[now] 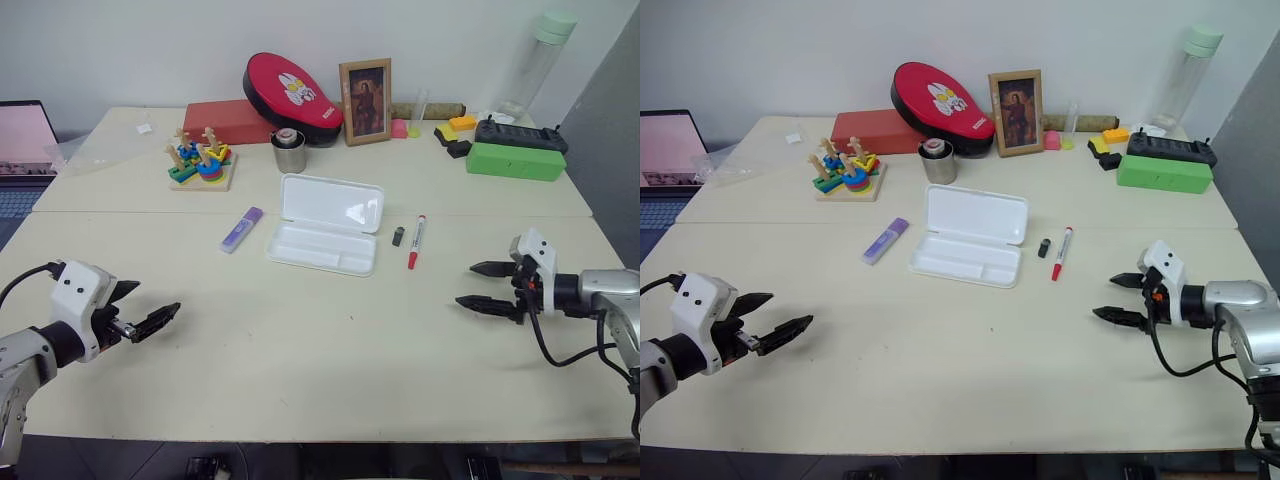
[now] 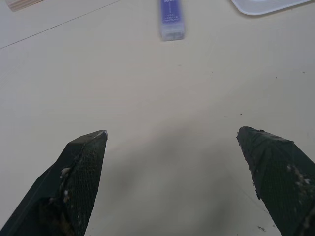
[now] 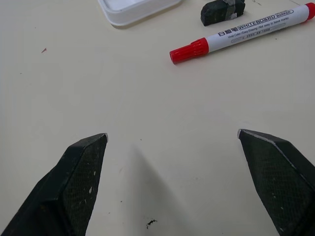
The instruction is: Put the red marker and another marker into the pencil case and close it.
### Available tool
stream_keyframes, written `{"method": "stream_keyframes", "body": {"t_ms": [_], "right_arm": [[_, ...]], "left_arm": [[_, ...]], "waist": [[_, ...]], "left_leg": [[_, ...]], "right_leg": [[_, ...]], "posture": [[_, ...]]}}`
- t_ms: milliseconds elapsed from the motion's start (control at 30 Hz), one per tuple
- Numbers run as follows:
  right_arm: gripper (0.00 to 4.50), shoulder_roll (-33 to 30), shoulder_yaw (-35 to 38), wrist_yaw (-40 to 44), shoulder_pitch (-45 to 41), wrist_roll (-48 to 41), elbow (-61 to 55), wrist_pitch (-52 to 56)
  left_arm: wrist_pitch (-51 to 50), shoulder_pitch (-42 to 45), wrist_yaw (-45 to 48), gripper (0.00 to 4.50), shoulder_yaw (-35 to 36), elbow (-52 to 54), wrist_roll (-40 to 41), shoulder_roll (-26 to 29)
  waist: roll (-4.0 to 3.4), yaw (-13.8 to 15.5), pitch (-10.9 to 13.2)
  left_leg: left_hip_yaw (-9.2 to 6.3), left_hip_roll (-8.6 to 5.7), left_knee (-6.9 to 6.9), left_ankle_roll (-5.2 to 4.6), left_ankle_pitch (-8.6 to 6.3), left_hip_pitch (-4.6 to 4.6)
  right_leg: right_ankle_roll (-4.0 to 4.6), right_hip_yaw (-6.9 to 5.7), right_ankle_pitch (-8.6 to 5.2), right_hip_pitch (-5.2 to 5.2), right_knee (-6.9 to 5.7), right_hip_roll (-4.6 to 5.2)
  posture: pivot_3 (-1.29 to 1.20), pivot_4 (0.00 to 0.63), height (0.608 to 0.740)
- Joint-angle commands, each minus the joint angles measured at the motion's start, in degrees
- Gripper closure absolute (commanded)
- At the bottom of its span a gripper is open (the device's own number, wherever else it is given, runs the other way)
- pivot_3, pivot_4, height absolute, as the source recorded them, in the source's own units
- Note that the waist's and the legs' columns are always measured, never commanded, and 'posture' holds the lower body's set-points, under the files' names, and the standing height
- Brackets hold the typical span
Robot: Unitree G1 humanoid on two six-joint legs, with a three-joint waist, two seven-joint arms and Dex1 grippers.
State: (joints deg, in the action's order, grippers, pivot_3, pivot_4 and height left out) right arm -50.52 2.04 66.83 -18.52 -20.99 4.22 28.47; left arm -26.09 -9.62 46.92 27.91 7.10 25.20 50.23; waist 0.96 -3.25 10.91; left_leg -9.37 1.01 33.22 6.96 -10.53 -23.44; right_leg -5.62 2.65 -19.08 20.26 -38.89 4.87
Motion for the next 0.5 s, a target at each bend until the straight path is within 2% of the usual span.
{"method": "stream_keyframes", "body": {"t_ms": [33,500], "right_arm": [[0.04,-1.5,0.7,1.6,1.1,-0.5,-1.9,-0.1],[0.04,-2.0,1.1,2.6,3.6,-1.6,-4.6,0.8]], "left_arm": [[0.0,0.3,0.4,0.00,2.9,0.4,0.8,0.4],[2.4,0.5,-1.1,0.00,2.3,-1.3,-1.6,-0.8]], "waist": [[0.00,0.0,0.0],[0.00,0.0,0.0]], "left_leg": [[0.00,0.00,0.00,0.00,0.00,0.00],[0.00,0.00,-0.04,0.00,0.00,0.01]], "right_leg": [[0.00,0.00,0.00,0.00,0.00,0.00],[0.00,0.00,0.00,0.00,0.01,0.00]], "posture": [[0.00,0.150,0.740],[0.00,0.150,0.740]]}}
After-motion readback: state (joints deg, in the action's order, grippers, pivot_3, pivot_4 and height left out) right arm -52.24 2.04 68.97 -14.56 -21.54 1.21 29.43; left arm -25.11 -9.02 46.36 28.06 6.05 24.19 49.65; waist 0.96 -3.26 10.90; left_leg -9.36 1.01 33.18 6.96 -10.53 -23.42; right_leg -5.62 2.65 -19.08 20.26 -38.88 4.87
